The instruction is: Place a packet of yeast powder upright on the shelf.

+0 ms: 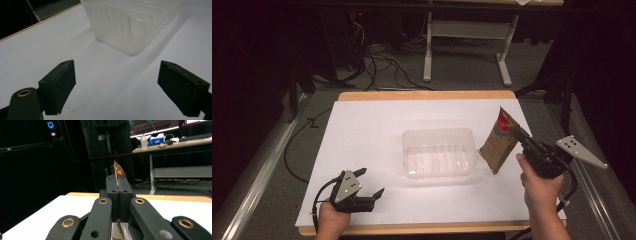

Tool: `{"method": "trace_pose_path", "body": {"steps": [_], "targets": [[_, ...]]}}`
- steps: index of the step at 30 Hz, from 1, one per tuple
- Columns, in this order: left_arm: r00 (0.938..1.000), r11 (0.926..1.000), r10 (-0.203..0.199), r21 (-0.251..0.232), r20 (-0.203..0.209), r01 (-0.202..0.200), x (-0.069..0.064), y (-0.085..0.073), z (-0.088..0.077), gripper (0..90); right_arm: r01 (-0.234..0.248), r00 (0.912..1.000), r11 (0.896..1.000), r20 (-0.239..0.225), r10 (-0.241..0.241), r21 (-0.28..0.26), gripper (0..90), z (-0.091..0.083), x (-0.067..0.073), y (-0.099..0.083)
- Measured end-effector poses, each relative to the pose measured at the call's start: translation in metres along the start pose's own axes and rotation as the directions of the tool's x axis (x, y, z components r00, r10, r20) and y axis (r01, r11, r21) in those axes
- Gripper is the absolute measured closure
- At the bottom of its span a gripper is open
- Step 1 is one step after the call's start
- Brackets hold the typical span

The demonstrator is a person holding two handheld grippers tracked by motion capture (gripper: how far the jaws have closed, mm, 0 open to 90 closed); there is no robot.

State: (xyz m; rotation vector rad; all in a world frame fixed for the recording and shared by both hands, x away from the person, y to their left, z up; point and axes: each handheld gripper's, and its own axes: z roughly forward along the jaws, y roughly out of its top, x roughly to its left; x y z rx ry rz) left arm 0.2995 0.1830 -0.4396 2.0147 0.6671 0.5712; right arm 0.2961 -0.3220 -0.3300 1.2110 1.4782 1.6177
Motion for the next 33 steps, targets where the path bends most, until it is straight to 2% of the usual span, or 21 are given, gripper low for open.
{"method": "trace_pose_path", "body": {"steps": [8,13,24,33], "targets": [[1.0,0.9999,-0.003,-0.012,-0.003,0.003,0.0,0.0,-0.002,15.3,0.021,0.9998,0.999,-0.005,-0.021,-0.034,90.0,0.004,0.014,0.025],[1.0,0.9999,0.0,-0.014,-0.007,0.0,0.0,0.001,-0.003,15.3,0.02,0.9998,0.999,-0.005,-0.02,-0.045,90.0,0.007,0.022,0.031],[0.9998,0.9995,-0.007,-0.03,-0.017,0.007,0.001,0.001,-0.005,15.3,0.016,0.9988,0.999,-0.045,-0.019,-0.047,90.0,0.027,0.043,0.031],[0.9999,0.9992,-0.007,-0.039,-0.015,0.007,0.002,0.001,-0.007,15.3,0.017,0.9983,0.999,-0.055,-0.019,-0.029,90.0,0.042,0.053,0.025]]}}
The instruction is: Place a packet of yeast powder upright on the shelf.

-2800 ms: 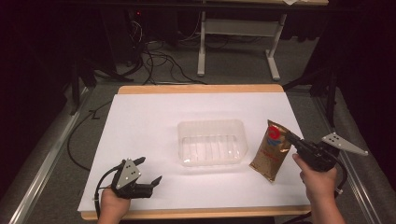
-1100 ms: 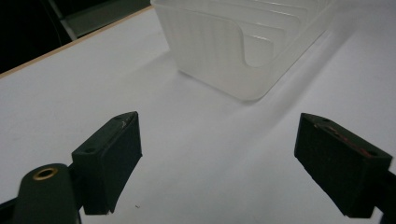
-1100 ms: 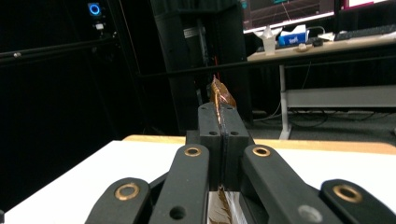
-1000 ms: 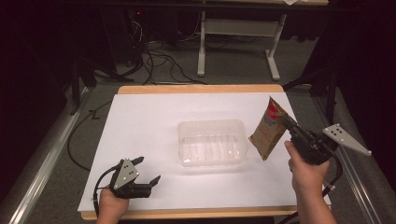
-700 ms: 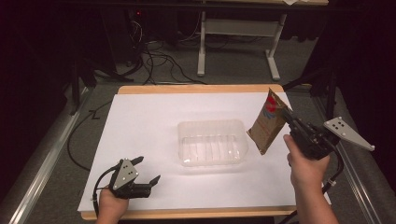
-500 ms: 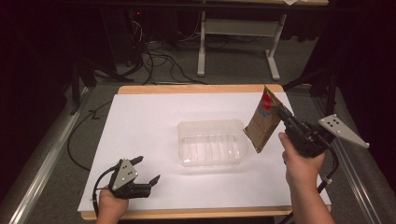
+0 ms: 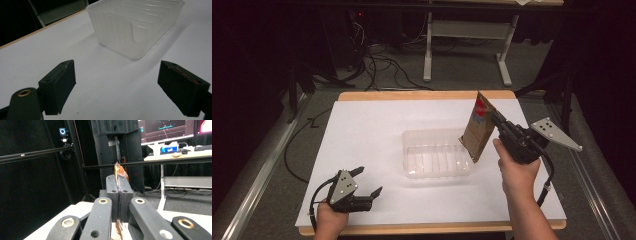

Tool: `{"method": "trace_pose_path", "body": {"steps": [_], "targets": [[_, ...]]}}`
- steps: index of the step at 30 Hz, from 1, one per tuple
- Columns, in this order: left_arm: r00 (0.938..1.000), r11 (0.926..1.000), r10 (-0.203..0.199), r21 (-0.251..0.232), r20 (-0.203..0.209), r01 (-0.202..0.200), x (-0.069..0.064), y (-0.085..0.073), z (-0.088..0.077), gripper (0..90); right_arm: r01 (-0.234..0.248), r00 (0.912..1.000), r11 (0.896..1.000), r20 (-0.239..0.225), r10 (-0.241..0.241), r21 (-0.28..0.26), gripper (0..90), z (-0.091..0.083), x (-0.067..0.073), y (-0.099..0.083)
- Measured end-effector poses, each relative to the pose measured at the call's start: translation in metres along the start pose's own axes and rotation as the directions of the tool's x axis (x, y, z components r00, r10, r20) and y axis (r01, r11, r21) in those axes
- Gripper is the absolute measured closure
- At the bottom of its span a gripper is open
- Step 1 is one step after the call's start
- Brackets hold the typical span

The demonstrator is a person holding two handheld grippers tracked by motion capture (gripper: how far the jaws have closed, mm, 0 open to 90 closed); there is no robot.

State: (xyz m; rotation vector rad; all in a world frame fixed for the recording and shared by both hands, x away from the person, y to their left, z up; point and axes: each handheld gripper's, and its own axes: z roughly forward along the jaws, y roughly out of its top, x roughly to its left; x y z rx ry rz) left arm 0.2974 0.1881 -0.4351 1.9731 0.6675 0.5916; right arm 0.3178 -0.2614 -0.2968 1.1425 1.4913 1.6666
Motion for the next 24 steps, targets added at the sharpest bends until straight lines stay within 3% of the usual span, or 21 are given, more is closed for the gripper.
{"method": "trace_pose_path", "body": {"steps": [24], "targets": [[1.0,0.9998,-0.008,-0.016,-0.001,0.008,0.004,-0.001,-0.005,15.3,0.006,0.9999,0.999,-0.012,-0.006,0.045,90.0,0.044,0.028,-0.02]]}}
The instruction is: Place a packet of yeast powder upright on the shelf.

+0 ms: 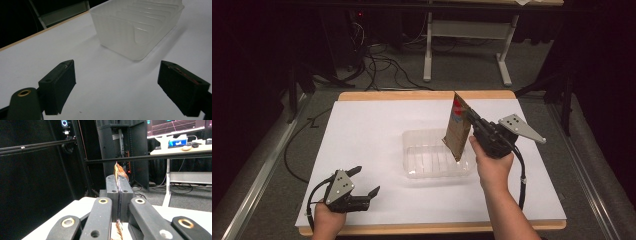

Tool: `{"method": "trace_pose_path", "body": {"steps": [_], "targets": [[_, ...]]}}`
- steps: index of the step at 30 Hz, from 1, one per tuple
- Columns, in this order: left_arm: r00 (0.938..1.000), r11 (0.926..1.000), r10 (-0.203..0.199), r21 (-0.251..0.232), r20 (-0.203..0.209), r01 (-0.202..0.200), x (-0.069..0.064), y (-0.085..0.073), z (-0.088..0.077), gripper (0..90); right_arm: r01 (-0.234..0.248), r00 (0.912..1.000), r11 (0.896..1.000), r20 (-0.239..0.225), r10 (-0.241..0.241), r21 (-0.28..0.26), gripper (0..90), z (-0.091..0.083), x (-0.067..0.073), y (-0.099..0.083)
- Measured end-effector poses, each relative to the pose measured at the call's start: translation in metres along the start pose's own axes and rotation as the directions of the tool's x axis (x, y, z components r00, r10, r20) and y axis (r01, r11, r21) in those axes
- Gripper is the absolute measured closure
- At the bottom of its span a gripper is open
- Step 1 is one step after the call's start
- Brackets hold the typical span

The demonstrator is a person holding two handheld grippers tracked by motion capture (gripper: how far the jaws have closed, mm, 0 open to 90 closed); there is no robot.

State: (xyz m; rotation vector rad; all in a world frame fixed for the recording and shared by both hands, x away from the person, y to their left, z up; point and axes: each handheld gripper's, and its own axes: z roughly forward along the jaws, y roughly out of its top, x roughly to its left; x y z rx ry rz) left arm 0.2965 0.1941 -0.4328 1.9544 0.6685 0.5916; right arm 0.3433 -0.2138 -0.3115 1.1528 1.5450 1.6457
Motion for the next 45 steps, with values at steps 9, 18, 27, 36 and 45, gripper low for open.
{"method": "trace_pose_path", "body": {"steps": [9,18,27,36,45], "targets": [[1.0,0.9999,-0.006,-0.009,0.003,0.006,0.0,0.0,-0.001,15.3,0.007,0.9998,1.0,0.016,-0.008,0.02,90.0,0.018,0.008,-0.008],[1.0,1.0,-0.006,-0.007,0.002,0.006,0.001,0.0,-0.001,15.3,0.009,0.9995,1.0,0.032,-0.009,0.013,90.0,0.016,0.002,-0.005],[1.0,1.0,-0.007,-0.005,0.004,0.007,0.001,-0.001,-0.002,15.3,0.006,0.9989,1.0,0.047,-0.007,0.024,90.0,0.019,0.0,-0.008],[1.0,0.9999,-0.008,-0.007,0.004,0.008,0.001,-0.001,-0.001,15.3,0.0,0.9983,1.0,0.058,-0.001,0.017,90.0,0.02,-0.005,-0.008],[0.9999,0.9999,-0.011,-0.009,0.004,0.011,0.001,-0.001,-0.002,15.3,-0.011,0.9987,0.998,0.051,0.008,0.054,90.0,0.031,-0.001,-0.019]]}}
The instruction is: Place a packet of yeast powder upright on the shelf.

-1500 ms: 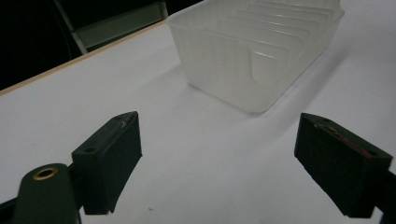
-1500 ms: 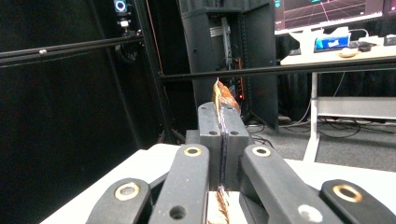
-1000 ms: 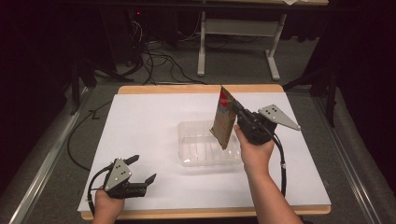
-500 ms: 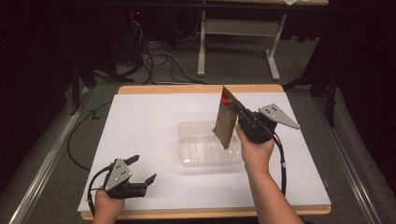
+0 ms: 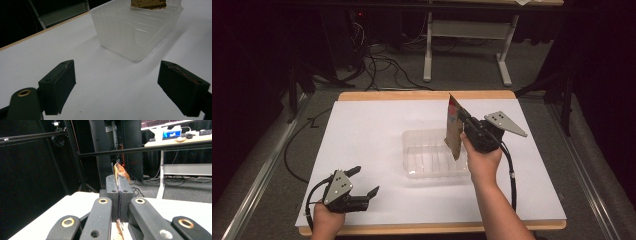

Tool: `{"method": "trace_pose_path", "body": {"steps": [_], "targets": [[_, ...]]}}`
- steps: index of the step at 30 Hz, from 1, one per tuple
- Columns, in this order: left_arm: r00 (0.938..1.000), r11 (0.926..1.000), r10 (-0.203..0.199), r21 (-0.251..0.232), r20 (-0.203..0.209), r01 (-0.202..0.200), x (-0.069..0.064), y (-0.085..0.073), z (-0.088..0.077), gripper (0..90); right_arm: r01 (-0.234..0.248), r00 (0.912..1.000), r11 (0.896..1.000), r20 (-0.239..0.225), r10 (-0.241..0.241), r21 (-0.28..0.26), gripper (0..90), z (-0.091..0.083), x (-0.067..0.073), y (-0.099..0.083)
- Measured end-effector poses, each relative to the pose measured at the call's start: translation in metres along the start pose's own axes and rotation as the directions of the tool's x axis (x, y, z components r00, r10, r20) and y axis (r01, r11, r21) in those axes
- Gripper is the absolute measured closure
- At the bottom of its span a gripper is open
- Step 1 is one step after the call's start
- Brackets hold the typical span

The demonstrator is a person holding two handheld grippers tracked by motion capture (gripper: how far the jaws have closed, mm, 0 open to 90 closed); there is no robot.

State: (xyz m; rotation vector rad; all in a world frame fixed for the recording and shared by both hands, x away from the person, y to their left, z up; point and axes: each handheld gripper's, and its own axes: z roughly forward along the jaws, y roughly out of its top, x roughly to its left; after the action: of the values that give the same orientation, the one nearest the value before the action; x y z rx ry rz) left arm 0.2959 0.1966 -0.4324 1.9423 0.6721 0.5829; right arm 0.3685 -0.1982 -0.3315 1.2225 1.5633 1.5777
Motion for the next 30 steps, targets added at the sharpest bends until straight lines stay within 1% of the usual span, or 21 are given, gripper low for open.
{"method": "trace_pose_path", "body": {"steps": [5,13,16,26,30], "targets": [[1.0,1.0,0.0,-0.003,-0.001,0.0,0.0,0.0,0.0,15.3,0.003,1.0,1.0,-0.006,-0.003,0.016,90.0,0.003,0.002,-0.007],[1.0,1.0,0.001,0.0,-0.001,-0.001,0.0,0.0,0.0,15.3,-0.013,0.9999,0.998,-0.002,0.013,0.058,90.0,0.005,-0.004,-0.025],[1.0,1.0,0.002,0.001,-0.001,-0.002,0.0,0.0,0.001,15.3,-0.006,1.0,0.997,0.0,0.006,0.078,90.0,0.004,-0.006,-0.034],[1.0,1.0,0.003,0.005,0.002,-0.003,-0.001,0.0,0.002,15.3,0.007,0.9999,0.996,-0.009,-0.006,0.091,89.7,-0.002,-0.009,-0.046],[1.0,1.0,0.005,0.006,0.003,-0.005,-0.001,0.0,0.002,15.3,0.022,0.9996,0.995,-0.018,-0.02,0.1,86.6,-0.006,-0.007,-0.046]]}}
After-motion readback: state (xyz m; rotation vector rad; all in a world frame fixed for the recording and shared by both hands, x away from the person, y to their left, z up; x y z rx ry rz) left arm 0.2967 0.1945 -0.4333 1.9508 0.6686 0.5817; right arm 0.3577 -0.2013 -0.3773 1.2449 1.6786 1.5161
